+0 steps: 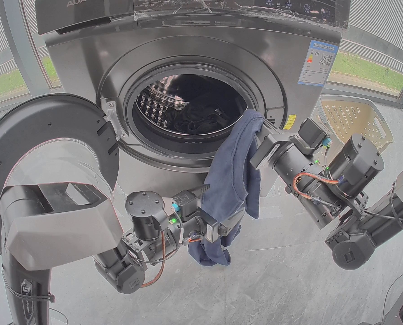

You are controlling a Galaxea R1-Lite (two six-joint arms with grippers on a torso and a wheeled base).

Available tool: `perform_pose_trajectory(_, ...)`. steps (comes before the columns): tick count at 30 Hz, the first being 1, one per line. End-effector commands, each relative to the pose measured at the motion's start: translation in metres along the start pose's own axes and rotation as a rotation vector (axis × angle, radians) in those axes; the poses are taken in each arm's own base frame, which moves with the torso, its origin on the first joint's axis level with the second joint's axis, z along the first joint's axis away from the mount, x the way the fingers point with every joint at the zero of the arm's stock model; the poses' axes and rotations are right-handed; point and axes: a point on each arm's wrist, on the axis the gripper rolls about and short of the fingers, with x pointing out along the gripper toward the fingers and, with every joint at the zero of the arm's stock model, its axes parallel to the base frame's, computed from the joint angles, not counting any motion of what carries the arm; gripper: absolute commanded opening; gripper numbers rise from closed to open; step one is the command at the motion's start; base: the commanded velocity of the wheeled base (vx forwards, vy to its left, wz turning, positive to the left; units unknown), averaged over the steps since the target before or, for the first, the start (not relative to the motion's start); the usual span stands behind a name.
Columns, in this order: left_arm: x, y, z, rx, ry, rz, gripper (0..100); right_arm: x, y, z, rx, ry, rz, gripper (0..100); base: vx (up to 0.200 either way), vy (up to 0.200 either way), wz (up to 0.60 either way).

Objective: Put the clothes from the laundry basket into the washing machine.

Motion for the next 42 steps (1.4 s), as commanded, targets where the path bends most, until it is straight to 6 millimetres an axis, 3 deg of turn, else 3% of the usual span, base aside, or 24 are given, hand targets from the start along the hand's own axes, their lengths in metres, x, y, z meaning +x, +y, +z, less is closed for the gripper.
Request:
perform_pose_trajectory(1,0.005,-0.016,-0.003,-0.003,0.005,-0.043,100,0.000,0.000,0.000,0.000,0.000,0.000,0,0.000,0.000,0.00)
perform_pose_trajectory(11,0.035,-0.011,-0.029,0.010,-0.005,-0.001,100,0.000,0.001,0.001,0.001,-0.002,0.002,0,0.000,0.000,0.00)
perform_pose_trajectory(22,0.047,0.001,-0.032,0.015,-0.028,0.074,100,0.000,0.001,0.000,0.001,0.000,0.003,0,0.000,0.000,0.00)
perform_pose_trajectory(23,0.047,0.001,-0.032,0.016,-0.027,0.080,0,0.000,0.001,0.000,0.001,0.000,0.003,0,0.000,0.000,0.00)
perform_pose_trajectory(36,0.042,0.005,-0.022,0.015,-0.052,0.090,0,-0.001,0.001,-0.001,0.002,0.004,0.002,0,0.000,0.000,0.00)
perform_pose_trajectory(42,0.015,-0.001,0.000,0.013,-0.034,0.070,0,0.000,-0.002,-0.002,-0.002,0.005,-0.005,0,0.000,0.000,0.00)
